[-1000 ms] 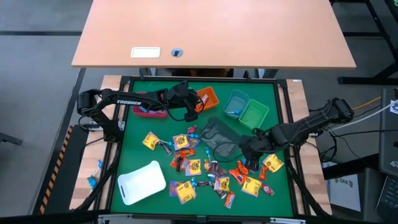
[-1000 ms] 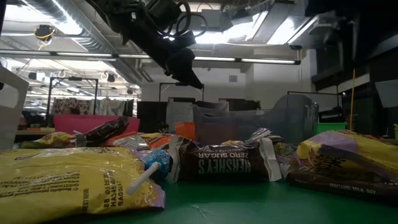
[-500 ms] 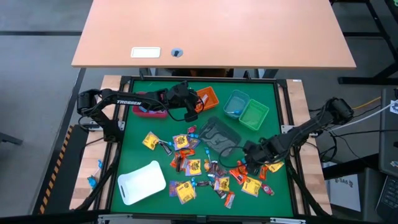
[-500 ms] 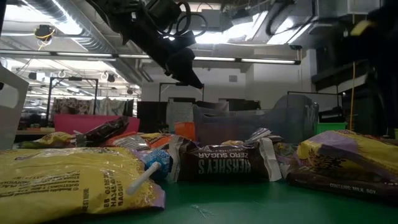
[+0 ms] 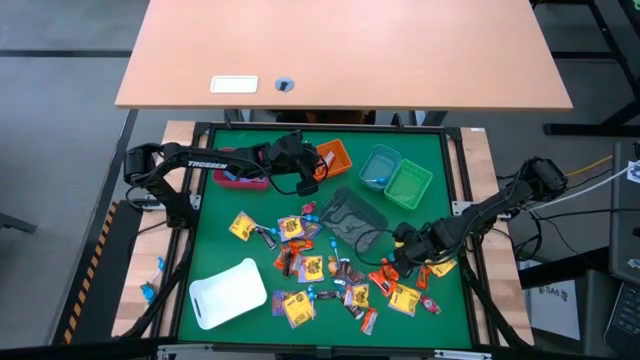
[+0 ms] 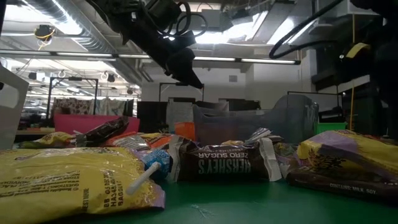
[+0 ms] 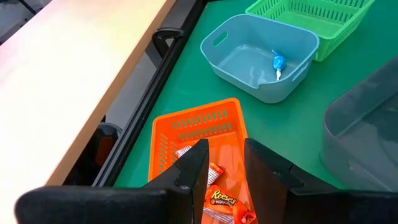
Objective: Sort candy
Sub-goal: Put the blue gummy pack into the red bin
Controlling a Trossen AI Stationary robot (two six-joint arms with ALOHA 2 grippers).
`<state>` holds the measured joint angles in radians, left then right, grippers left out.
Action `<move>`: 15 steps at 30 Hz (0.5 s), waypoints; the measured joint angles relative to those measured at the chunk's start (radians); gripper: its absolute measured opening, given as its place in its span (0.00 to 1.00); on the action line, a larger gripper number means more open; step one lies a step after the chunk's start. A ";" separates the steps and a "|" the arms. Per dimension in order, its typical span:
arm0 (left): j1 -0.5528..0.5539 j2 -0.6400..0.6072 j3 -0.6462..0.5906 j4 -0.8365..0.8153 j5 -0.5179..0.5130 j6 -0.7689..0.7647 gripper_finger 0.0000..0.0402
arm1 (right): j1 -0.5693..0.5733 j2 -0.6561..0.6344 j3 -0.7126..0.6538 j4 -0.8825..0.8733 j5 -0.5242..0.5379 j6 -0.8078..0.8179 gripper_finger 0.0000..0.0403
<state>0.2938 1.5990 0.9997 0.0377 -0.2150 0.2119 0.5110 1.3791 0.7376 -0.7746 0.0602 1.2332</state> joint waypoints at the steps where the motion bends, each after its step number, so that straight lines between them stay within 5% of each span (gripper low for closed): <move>1: 0.000 0.000 0.000 0.000 0.000 0.000 0.23 | 0.000 0.008 0.000 0.002 0.005 0.000 0.44; 15: -0.001 0.000 0.000 0.000 0.000 0.000 0.23 | -0.001 0.126 0.005 0.032 0.008 -0.005 0.42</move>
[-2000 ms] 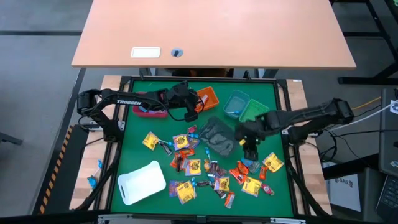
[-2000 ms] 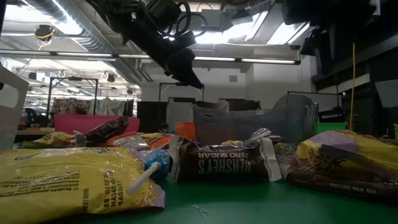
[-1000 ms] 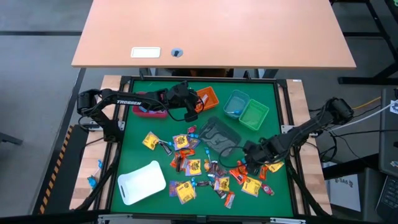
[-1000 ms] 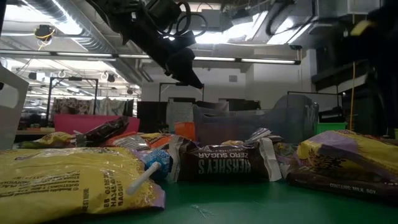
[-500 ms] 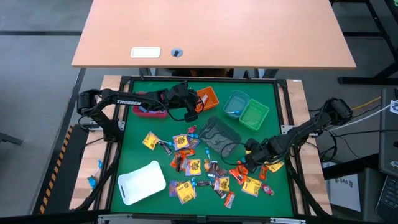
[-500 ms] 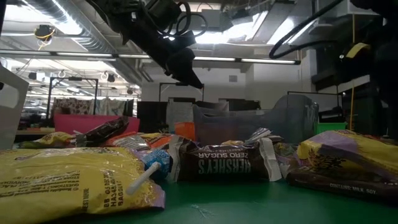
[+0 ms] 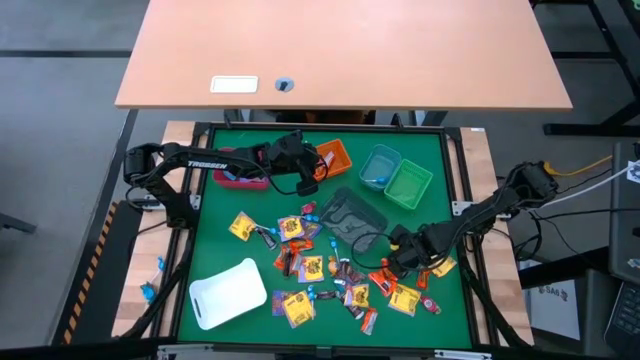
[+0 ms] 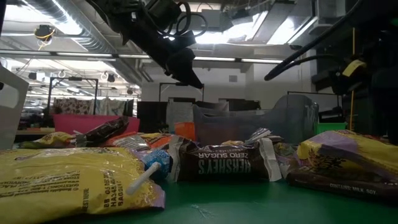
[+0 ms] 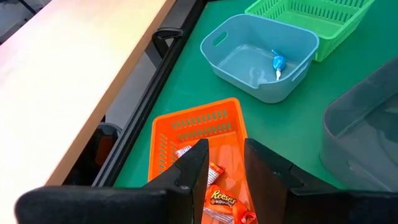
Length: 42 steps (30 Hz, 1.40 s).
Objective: Sort candy
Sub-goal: Put the blue gummy pack into the red bin
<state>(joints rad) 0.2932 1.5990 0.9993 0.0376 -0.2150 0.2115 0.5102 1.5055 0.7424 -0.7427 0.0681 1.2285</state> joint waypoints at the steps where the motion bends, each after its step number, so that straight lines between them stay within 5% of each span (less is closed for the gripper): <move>1: 0.000 0.000 0.000 0.000 0.000 0.000 0.23 | 0.000 0.001 0.000 0.002 -0.002 0.000 0.39; 11: 0.000 0.000 0.000 0.000 0.000 0.000 0.23 | 0.000 0.000 -0.001 0.015 -0.008 -0.009 0.03; 19: -0.011 0.000 0.000 0.003 -0.001 0.001 0.23 | 0.000 0.005 0.096 -0.144 -0.024 -0.123 0.06; 24: -0.035 0.000 0.000 0.047 0.000 0.001 0.23 | -0.002 0.005 0.217 -0.396 0.014 -0.168 0.01; 32: -0.082 0.000 0.000 0.126 0.000 -0.003 0.23 | -0.002 0.004 0.417 -0.712 0.235 -0.201 0.02; 42: -0.107 0.000 0.042 0.138 0.033 -0.131 0.38 | -0.149 0.002 0.551 -0.734 0.678 -0.491 0.01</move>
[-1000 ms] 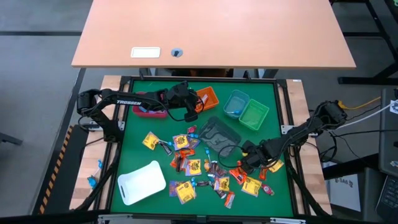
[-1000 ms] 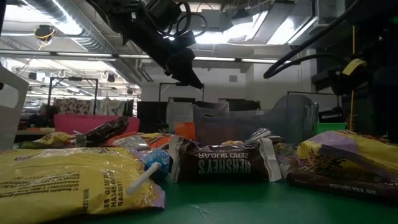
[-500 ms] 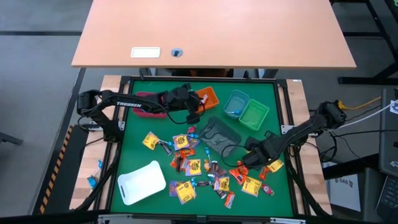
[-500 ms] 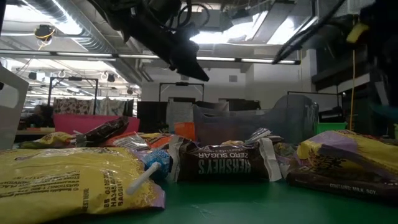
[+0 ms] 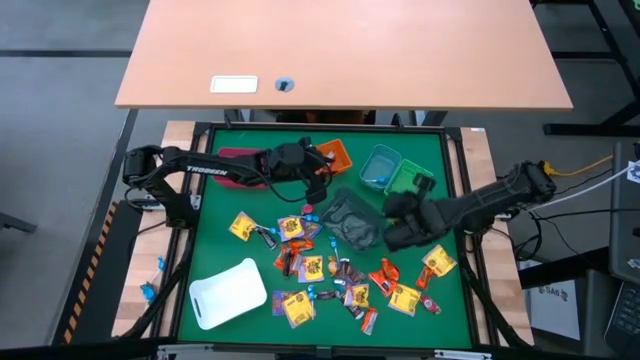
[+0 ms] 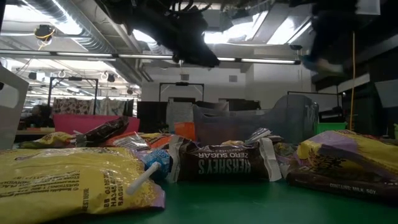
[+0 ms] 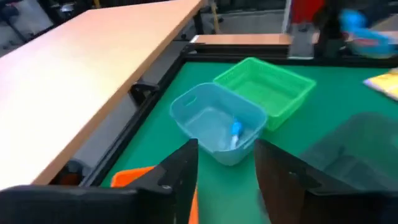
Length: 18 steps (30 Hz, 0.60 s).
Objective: Sort candy
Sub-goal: Put the blue gummy pack into the red bin
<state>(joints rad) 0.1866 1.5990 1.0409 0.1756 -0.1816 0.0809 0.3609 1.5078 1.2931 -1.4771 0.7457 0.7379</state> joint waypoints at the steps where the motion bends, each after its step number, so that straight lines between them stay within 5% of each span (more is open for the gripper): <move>1: -0.005 0.000 0.003 0.001 0.024 0.000 0.39 | -0.026 0.000 0.006 0.012 0.036 -0.039 0.01; 8: -0.049 0.000 0.004 0.006 0.096 0.000 0.41 | -0.206 0.000 0.023 0.208 0.134 -0.393 0.01; 18: -0.066 0.000 0.004 0.023 0.015 -0.034 0.41 | -0.314 -0.001 0.023 0.650 -0.056 -0.853 0.00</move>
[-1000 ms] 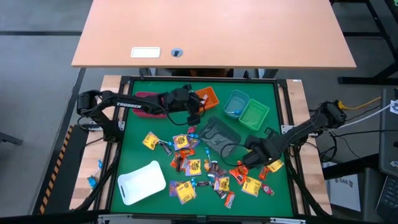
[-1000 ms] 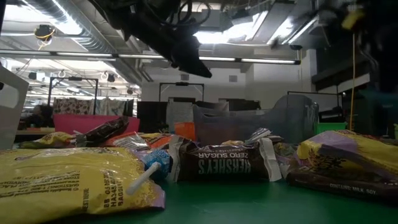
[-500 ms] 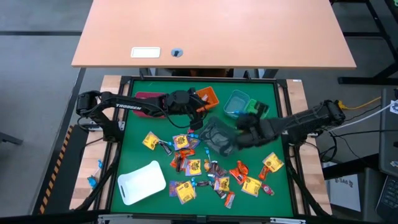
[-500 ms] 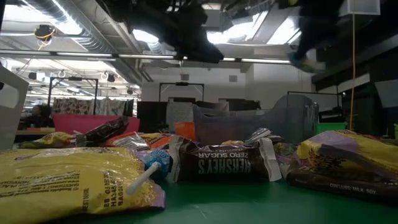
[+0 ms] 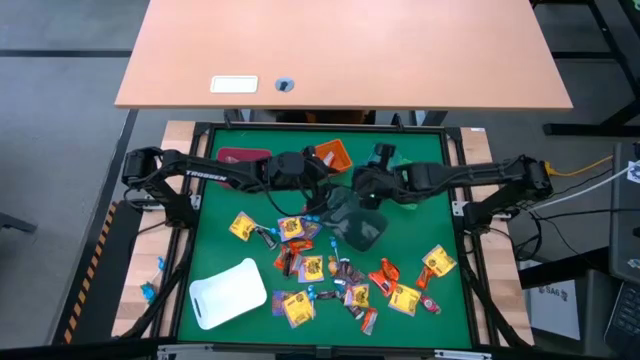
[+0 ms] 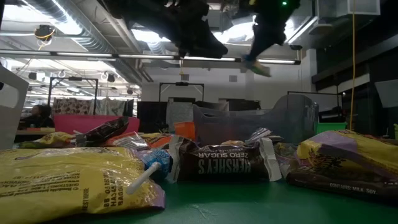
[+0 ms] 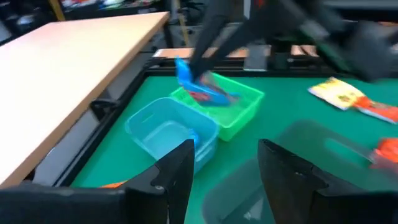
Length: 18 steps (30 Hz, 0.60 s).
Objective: Sort candy
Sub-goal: Put the blue gummy pack into the red bin
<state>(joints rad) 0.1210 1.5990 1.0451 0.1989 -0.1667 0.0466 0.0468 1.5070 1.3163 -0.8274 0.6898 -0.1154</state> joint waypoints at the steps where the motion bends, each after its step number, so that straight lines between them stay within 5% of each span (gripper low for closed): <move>1: 0.000 0.000 0.000 0.001 -0.013 -0.015 0.41 | -0.006 0.000 0.000 0.031 -0.011 -0.017 0.00; 18: 0.012 0.000 0.001 0.111 -0.128 -0.078 0.41 | -0.061 0.000 0.000 0.271 -0.029 -0.029 0.00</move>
<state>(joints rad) 0.1333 1.5990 1.0462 0.3099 -0.2950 -0.0319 -0.0139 1.5070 1.3163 -0.5560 0.6609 -0.1441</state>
